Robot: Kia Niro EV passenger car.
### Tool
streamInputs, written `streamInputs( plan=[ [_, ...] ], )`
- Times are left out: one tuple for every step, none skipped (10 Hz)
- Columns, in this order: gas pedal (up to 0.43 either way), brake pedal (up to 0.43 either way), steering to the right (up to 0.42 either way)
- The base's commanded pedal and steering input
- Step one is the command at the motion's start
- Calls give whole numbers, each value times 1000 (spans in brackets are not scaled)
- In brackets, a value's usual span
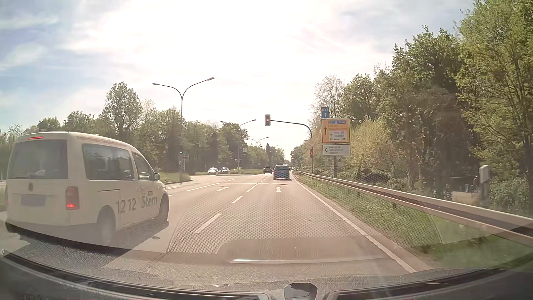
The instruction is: Follow the waypoints while adhering to traffic rules and regulations
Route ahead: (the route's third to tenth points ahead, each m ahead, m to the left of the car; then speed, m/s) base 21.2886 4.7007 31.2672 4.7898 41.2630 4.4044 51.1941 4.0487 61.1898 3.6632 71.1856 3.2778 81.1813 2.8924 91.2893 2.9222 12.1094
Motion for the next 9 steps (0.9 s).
streamInputs(
  plan=[
    [87,0,3],
    [79,0,3],
    [0,0,3],
    [0,0,3],
    [0,0,3],
    [0,0,3],
    [0,0,3],
    [0,0,2],
    [0,0,3]
  ],
)
